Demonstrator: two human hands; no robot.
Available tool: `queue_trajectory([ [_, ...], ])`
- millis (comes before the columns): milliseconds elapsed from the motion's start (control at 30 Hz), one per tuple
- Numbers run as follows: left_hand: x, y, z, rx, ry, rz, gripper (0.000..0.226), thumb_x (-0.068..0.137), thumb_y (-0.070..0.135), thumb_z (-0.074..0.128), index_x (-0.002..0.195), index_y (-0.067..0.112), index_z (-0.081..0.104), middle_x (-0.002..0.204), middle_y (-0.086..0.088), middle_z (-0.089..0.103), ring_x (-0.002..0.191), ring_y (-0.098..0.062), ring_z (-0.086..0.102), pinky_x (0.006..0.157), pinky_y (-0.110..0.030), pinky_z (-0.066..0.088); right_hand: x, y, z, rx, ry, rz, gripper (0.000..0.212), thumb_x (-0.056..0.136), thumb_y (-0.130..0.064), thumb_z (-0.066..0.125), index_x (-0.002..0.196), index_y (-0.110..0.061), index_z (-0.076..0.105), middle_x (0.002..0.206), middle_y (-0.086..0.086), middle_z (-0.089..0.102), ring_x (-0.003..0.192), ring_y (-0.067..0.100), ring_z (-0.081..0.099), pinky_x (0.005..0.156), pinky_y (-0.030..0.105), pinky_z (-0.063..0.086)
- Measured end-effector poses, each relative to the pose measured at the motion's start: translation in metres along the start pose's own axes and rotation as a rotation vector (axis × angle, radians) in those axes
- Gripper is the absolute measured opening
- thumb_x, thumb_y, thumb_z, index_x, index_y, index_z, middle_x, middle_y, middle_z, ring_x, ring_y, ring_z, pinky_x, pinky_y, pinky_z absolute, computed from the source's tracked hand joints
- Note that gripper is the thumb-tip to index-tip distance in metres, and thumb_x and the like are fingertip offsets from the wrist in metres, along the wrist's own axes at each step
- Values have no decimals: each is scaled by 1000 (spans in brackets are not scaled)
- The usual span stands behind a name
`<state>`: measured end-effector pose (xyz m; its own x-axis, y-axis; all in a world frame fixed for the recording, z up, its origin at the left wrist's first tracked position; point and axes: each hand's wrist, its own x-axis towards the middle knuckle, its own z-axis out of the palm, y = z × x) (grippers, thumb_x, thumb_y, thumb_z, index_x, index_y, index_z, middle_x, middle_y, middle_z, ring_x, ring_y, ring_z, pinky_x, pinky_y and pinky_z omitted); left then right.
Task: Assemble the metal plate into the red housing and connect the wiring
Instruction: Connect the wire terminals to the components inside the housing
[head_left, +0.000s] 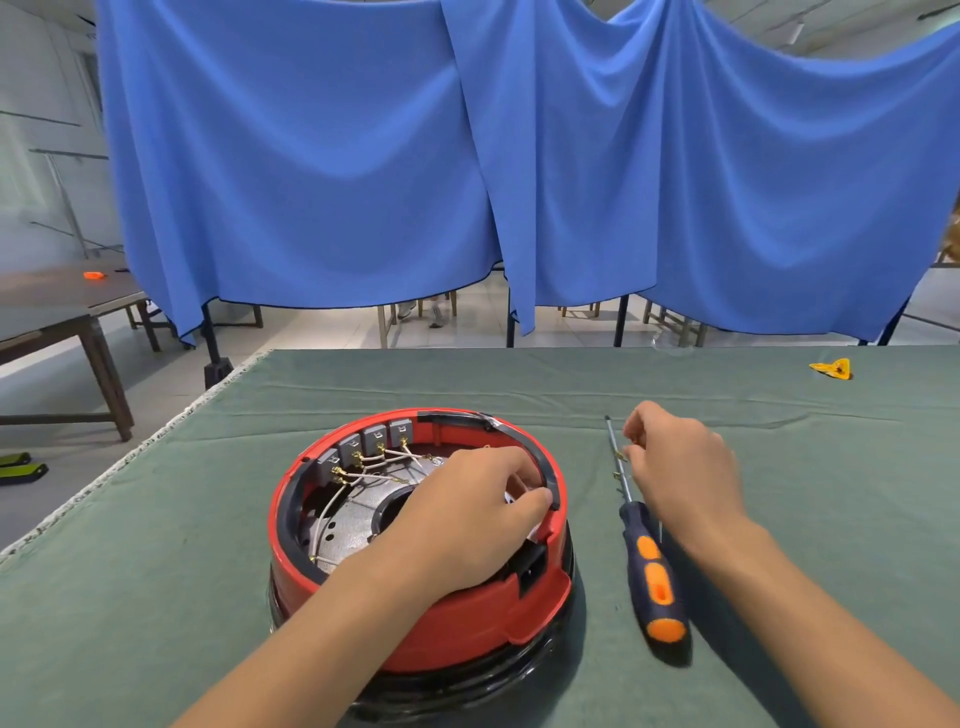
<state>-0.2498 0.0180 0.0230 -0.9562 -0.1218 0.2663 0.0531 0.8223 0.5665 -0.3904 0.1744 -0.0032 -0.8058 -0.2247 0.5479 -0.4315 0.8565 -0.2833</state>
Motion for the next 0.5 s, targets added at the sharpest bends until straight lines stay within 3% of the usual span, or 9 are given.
queue_trajectory([
  [67, 0, 0, 0, -6, 21, 4, 17, 88, 31, 54, 94, 23, 68, 92, 12, 68, 87, -9, 61, 83, -35, 50, 0, 4, 0, -10, 40, 0, 3, 87, -16, 60, 89, -15, 58, 83, 11, 69, 81, 38, 60, 59, 34, 32],
  [133, 0, 0, 0, 5, 43, 10, 18, 89, 30, 53, 95, 22, 68, 96, 11, 68, 91, -10, 59, 85, -35, 49, 0, 9, -1, 88, 17, 17, 5, 84, -13, 64, 88, -13, 61, 82, 9, 69, 81, 36, 62, 63, 36, 40],
  [233, 0, -1, 1, 141, 112, 75, 21, 91, 31, 49, 102, 23, 65, 105, 11, 64, 103, -11, 50, 89, -32, 43, 0, 8, -2, 479, -106, 178, 13, 77, -2, 70, 83, -12, 64, 75, 6, 68, 62, 26, 67, 57, 35, 53],
  [300, -1, 1, 2, 197, 126, 152, 21, 92, 33, 48, 106, 24, 62, 108, 12, 60, 104, -11, 43, 87, -28, 38, 2, 5, 0, 715, -203, 306, 23, 77, 7, 67, 84, -14, 60, 78, 9, 66, 50, 22, 64, 42, 28, 49],
  [367, -2, 4, 3, 188, 95, 201, 22, 92, 33, 50, 109, 25, 61, 109, 10, 59, 103, -10, 41, 88, -25, 36, 5, 4, 4, 891, -272, 417, 27, 79, 14, 61, 84, -12, 55, 78, 13, 63, 47, 21, 62, 37, 24, 46],
  [500, 4, 12, 6, 210, 115, 217, 25, 91, 33, 51, 113, 25, 60, 113, 6, 55, 110, -13, 40, 94, -28, 35, 7, 10, 8, 918, -245, 474, 18, 86, 9, 56, 79, -8, 57, 73, 14, 63, 47, 18, 62, 39, 26, 47],
])
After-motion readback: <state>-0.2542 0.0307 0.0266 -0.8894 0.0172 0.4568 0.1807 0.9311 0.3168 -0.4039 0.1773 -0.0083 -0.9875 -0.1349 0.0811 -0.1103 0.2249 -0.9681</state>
